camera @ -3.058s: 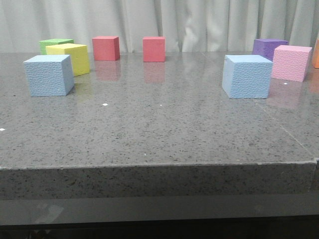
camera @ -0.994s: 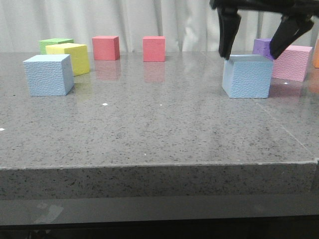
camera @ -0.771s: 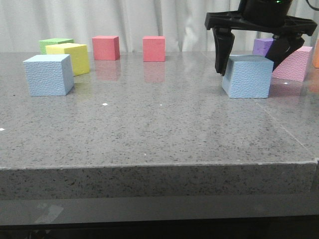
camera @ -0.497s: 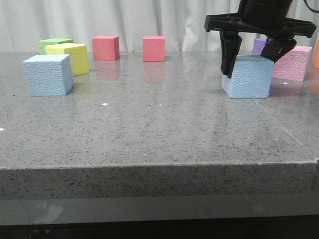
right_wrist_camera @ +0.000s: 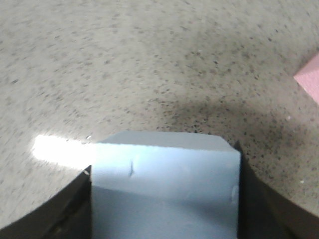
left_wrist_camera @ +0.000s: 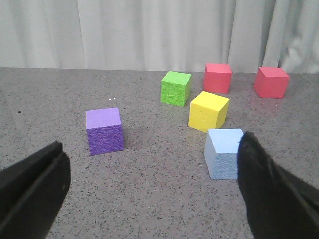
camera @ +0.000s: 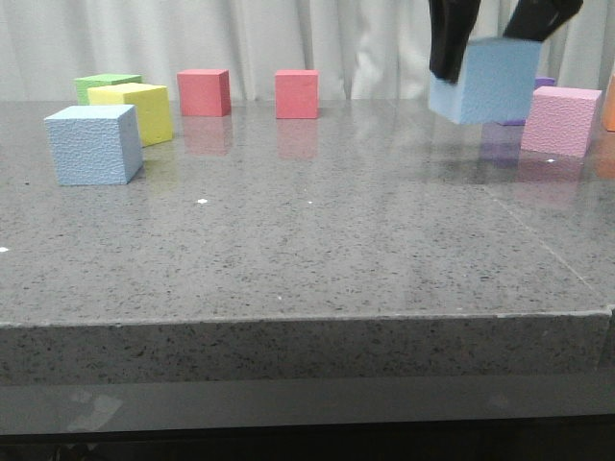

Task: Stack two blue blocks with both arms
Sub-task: 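Lift the light blue cube with the right gripper toward the table center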

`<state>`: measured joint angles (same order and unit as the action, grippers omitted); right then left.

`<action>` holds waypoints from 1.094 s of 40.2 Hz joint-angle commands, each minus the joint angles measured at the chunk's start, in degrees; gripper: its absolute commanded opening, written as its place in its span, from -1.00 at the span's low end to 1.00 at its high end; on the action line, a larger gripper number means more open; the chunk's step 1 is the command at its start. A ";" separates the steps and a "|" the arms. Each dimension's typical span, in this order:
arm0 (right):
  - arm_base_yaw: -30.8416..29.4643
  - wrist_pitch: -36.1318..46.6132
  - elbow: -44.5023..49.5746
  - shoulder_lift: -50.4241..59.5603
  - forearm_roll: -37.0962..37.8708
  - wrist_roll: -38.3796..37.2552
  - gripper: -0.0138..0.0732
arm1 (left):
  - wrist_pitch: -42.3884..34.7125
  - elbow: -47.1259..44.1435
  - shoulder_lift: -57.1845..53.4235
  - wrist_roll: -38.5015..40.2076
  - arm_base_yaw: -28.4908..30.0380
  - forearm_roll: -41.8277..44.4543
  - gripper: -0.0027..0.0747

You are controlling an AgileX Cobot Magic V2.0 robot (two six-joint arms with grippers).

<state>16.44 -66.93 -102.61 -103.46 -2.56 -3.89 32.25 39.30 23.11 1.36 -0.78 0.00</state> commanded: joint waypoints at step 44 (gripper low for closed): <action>11.04 -6.61 -6.30 -7.17 -13.84 75.57 0.25 | -4.58 1.95 0.91 0.37 -0.20 -0.34 0.77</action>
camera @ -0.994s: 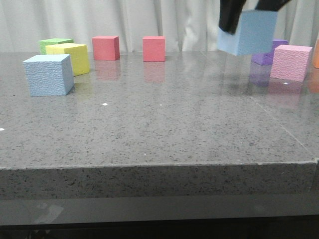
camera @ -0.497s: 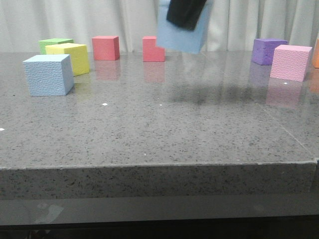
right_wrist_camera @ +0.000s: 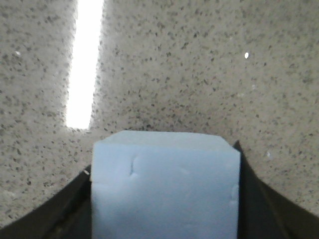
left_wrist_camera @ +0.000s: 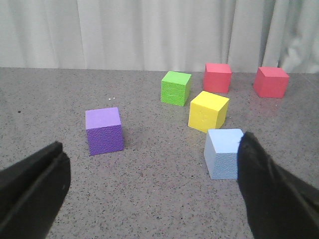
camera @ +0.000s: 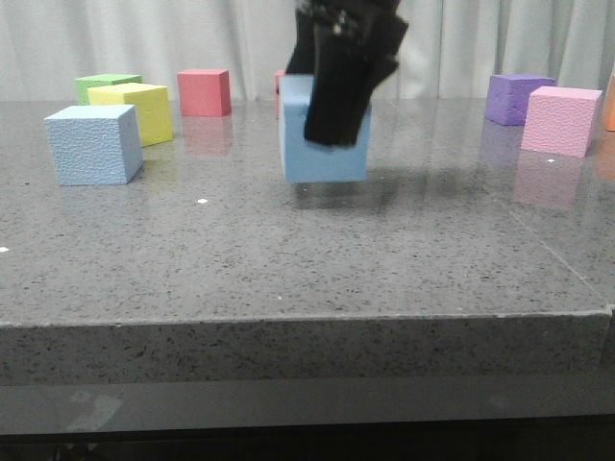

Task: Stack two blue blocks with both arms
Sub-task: 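Lift the light blue cube with the right gripper toward the table center, then lower the cube onto the table center and open the right gripper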

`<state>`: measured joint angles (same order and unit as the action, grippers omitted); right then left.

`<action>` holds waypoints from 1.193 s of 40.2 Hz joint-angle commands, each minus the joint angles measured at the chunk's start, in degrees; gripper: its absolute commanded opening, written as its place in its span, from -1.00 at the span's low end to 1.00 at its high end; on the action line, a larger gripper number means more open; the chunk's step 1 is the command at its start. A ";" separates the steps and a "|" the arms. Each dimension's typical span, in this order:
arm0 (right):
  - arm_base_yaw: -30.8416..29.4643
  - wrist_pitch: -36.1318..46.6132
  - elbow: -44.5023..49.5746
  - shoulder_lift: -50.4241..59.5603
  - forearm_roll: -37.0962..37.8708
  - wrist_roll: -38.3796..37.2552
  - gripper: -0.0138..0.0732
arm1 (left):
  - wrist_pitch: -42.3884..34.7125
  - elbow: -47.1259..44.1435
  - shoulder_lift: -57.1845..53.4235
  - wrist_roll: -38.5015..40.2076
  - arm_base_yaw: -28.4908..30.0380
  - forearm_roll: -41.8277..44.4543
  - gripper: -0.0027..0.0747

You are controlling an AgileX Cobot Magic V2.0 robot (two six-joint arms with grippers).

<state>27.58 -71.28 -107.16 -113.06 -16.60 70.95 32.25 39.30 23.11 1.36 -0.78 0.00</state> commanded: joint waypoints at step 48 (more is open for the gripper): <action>-0.27 -1.93 -1.86 2.61 -3.27 -8.91 0.82 | -4.58 1.95 0.91 0.37 -0.20 -0.34 0.77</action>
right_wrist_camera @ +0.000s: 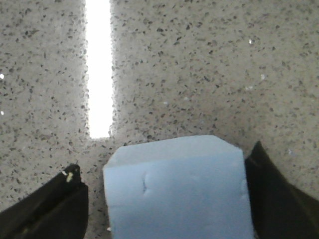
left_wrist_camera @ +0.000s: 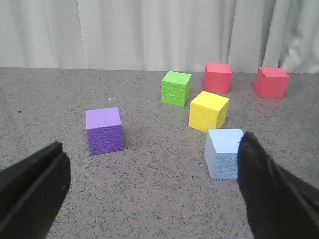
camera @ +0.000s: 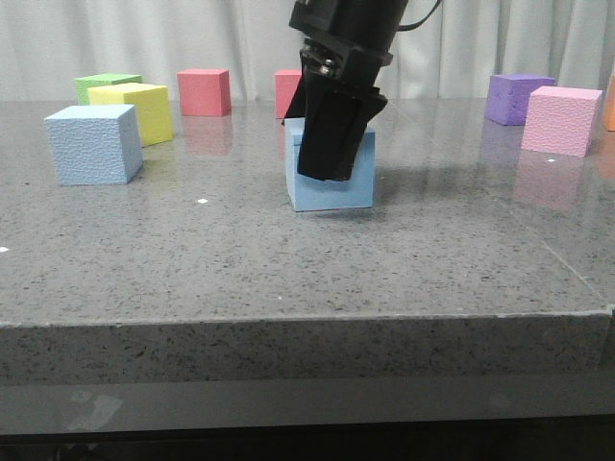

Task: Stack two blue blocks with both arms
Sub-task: 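Lower the cube onto the table center and open the right gripper, then withdraw the right gripper upward away from the placed cube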

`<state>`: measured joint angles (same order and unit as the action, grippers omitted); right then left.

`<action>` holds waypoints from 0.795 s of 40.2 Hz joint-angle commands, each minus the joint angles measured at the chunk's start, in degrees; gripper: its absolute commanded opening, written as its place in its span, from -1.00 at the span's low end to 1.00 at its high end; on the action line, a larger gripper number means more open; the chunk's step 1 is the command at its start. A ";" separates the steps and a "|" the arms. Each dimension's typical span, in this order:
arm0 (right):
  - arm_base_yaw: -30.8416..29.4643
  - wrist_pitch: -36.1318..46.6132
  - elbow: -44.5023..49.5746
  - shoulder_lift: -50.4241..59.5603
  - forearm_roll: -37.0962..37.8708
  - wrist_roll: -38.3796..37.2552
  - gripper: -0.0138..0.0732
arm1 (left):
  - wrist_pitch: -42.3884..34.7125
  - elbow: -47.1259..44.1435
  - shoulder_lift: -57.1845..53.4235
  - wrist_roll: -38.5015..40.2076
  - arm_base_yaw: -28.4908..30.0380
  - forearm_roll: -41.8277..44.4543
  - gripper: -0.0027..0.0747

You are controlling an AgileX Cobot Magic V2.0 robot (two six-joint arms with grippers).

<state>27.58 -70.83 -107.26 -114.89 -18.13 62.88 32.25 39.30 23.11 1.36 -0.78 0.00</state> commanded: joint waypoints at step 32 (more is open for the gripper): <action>-2.64 -2.29 -0.09 27.52 10.53 -53.46 0.80 | -4.58 1.95 0.91 0.37 -0.20 -0.34 0.77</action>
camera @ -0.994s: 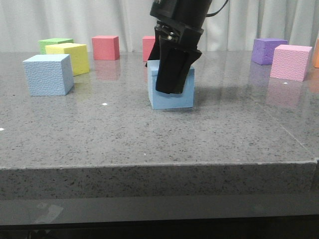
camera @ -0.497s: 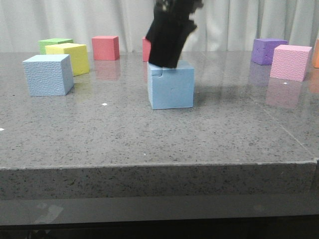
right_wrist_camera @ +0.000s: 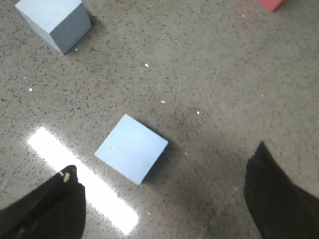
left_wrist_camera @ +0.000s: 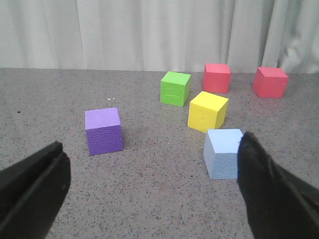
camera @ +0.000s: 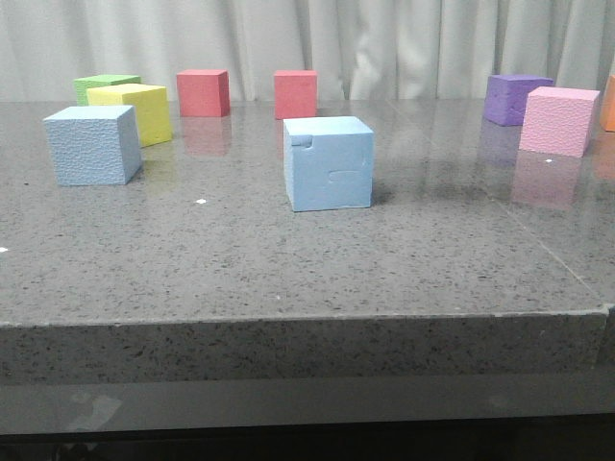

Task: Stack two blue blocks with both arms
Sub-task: 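Withdraw the right gripper upward away from the placed cube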

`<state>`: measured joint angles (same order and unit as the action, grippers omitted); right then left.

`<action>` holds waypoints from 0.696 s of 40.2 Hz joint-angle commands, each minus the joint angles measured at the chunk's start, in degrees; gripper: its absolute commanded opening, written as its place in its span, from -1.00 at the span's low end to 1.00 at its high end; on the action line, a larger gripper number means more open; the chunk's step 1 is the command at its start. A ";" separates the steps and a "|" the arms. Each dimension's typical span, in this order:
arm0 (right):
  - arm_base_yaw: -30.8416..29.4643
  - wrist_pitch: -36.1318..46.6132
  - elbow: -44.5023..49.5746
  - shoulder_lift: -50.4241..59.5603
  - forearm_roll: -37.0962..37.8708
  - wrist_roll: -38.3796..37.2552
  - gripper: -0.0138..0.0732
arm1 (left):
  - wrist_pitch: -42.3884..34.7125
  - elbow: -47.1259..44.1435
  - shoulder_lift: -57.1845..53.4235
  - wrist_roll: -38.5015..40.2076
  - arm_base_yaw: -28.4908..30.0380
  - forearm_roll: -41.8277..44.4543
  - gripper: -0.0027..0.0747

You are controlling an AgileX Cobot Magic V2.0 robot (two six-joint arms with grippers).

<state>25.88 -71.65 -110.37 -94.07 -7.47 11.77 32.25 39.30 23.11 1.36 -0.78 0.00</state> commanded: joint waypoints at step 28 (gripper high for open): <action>-7.26 24.46 52.02 48.24 -4.47 -2.35 0.80 | -4.58 1.95 0.91 0.37 -0.20 -0.34 0.77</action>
<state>18.92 -51.50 -59.23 -49.27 -11.03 9.40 32.25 39.30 23.11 1.36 -0.78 0.00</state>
